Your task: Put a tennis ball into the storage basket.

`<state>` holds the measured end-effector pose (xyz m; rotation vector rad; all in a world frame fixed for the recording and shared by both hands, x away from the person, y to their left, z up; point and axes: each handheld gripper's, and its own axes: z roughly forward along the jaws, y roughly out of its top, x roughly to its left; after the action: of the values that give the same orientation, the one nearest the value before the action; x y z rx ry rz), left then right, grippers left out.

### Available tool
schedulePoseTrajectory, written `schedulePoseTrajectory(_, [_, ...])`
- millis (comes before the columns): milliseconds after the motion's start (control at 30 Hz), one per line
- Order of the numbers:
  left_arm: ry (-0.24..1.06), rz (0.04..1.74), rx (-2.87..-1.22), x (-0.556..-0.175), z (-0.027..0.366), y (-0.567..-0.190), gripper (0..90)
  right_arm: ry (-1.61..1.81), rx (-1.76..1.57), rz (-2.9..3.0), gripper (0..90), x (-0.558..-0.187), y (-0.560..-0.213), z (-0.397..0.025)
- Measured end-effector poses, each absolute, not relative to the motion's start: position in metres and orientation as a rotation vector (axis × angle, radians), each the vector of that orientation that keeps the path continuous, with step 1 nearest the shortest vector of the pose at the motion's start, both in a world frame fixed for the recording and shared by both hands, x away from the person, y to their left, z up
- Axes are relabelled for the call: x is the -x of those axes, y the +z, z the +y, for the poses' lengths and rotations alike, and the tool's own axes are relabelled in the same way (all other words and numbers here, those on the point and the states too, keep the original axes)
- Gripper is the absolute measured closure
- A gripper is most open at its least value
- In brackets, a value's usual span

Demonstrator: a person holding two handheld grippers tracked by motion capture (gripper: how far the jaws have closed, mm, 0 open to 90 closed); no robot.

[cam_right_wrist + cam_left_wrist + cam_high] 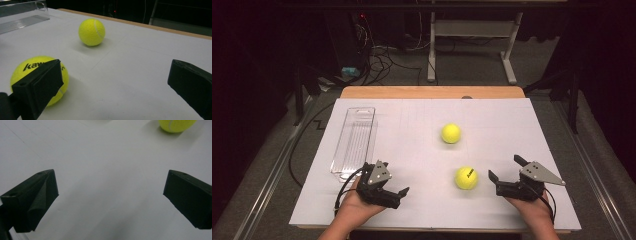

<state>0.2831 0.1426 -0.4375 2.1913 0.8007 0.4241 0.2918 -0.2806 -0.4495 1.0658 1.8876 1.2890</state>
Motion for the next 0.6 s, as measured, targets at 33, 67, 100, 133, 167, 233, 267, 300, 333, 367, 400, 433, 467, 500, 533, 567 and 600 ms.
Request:
schedulePoseTrajectory(33, [0.424,0.801,-2.191,-0.283,0.143,-0.437,0.5,1.289,-1.063,1.890,0.0,-0.292,-0.450,-0.280])
schedulePoseTrajectory(67, [0.419,0.804,-2.204,-0.283,0.141,-0.439,0.5,1.289,-1.064,1.894,0.0,-0.292,-0.450,-0.280])
schedulePoseTrajectory(100, [0.410,0.807,-2.217,-0.284,0.140,-0.439,0.5,1.286,-1.066,1.897,0.0,-0.292,-0.451,-0.280])
schedulePoseTrajectory(133, [0.402,0.807,-2.234,-0.284,0.139,-0.440,0.5,1.286,-1.066,1.900,0.0,-0.292,-0.451,-0.280])
schedulePoseTrajectory(167, [0.394,0.811,-2.251,-0.284,0.138,-0.441,0.5,1.287,-1.066,1.900,0.0,-0.293,-0.452,-0.279])
schedulePoseTrajectory(233, [0.377,0.821,-2.274,-0.285,0.136,-0.442,0.5,1.287,-1.065,1.901,0.0,-0.293,-0.452,-0.279])
schedulePoseTrajectory(267, [0.370,0.823,-2.290,-0.285,0.135,-0.443,0.5,1.285,-1.064,1.905,0.0,-0.293,-0.452,-0.279])
schedulePoseTrajectory(300, [0.365,0.824,-2.306,-0.285,0.134,-0.444,0.5,1.285,-1.064,1.905,0.0,-0.293,-0.452,-0.279])
schedulePoseTrajectory(333, [0.357,0.828,-2.320,-0.286,0.133,-0.445,0.5,1.286,-1.064,1.906,0.0,-0.293,-0.452,-0.279])
schedulePoseTrajectory(367, [0.350,0.829,-2.334,-0.286,0.132,-0.445,0.5,1.287,-1.068,1.904,0.0,-0.293,-0.452,-0.279])
schedulePoseTrajectory(400, [0.341,0.832,-2.347,-0.286,0.132,-0.445,0.5,1.287,-1.072,1.908,0.0,-0.293,-0.453,-0.278])
schedulePoseTrajectory(433, [0.332,0.836,-2.353,-0.287,0.131,-0.446,0.5,1.287,-1.072,1.908,0.0,-0.293,-0.453,-0.278])
schedulePoseTrajectory(467, [0.320,0.843,-2.359,-0.287,0.131,-0.446,0.5,1.294,-1.078,1.912,0.0,-0.293,-0.454,-0.278])
schedulePoseTrajectory(500, [0.308,0.846,-2.371,-0.287,0.130,-0.445,0.5,1.294,-1.078,1.912,0.0,-0.293,-0.454,-0.278])
schedulePoseTrajectory(533, [0.291,0.849,-2.381,-0.288,0.128,-0.444,0.5,1.298,-1.086,1.916,0.0,-0.294,-0.454,-0.278])
schedulePoseTrajectory(567, [0.262,0.835,-2.417,-0.290,0.124,-0.441,0.5,1.300,-1.085,1.915,0.0,-0.294,-0.454,-0.278])
schedulePoseTrajectory(600, [0.262,0.835,-2.417,-0.290,0.124,-0.441,0.5,1.300,-1.085,1.915,0.0,-0.294,-0.454,-0.278])
